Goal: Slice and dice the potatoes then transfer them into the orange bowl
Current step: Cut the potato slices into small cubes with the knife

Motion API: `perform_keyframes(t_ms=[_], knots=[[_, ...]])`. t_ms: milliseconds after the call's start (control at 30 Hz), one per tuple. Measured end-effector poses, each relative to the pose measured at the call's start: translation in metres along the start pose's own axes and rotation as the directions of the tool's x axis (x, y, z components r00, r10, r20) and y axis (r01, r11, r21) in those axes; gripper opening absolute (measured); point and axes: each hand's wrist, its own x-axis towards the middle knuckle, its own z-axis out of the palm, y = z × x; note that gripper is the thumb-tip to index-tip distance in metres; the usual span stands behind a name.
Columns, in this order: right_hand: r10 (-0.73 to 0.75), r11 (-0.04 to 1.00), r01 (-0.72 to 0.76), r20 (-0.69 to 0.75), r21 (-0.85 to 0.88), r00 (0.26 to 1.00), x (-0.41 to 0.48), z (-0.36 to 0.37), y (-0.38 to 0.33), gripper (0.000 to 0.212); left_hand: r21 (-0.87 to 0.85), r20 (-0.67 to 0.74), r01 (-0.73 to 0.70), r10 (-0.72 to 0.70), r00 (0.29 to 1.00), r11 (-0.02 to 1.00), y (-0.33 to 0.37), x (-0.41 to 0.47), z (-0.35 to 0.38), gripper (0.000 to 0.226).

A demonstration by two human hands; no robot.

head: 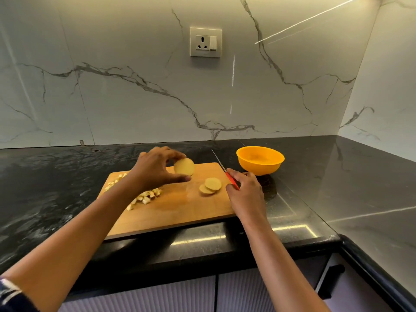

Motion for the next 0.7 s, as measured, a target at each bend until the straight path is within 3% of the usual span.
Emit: perform_keyframes(t_ms=[167,267,333,400,533,700], knots=[[-0.059,0.998,0.058,0.068,0.009,0.996,-0.011,0.009,-0.015,0.044,0.094,0.168,0.122,-0.136,0.976,0.988,-0.016,-0.021,0.013,0.08],[-0.138,0.989,0.144,0.137,-0.032,0.981,-0.023,0.013,-0.025,0.045,0.27,0.209,0.065,-0.124,0.97,0.961,-0.016,-0.024,0.023,0.074],[-0.185,0.976,0.201,0.173,-0.082,0.967,-0.031,0.015,-0.03,0.046,0.33,0.209,0.05,-0.125,0.97,0.943,-0.018,-0.026,0.021,0.082],[-0.224,0.96,0.25,0.189,-0.127,0.956,-0.038,0.018,-0.032,0.047,0.312,0.176,0.037,-0.096,0.98,0.949,-0.021,-0.031,0.017,0.087],[-0.243,0.941,0.278,0.187,-0.192,0.952,-0.041,0.019,-0.035,0.047,0.18,0.115,0.013,-0.034,0.993,0.984,-0.028,-0.039,0.016,0.047],[-0.24,0.931,0.285,0.207,-0.227,0.948,-0.042,0.019,-0.037,0.046,0.173,0.083,-0.055,0.042,0.996,0.983,-0.024,-0.033,0.022,0.039]])
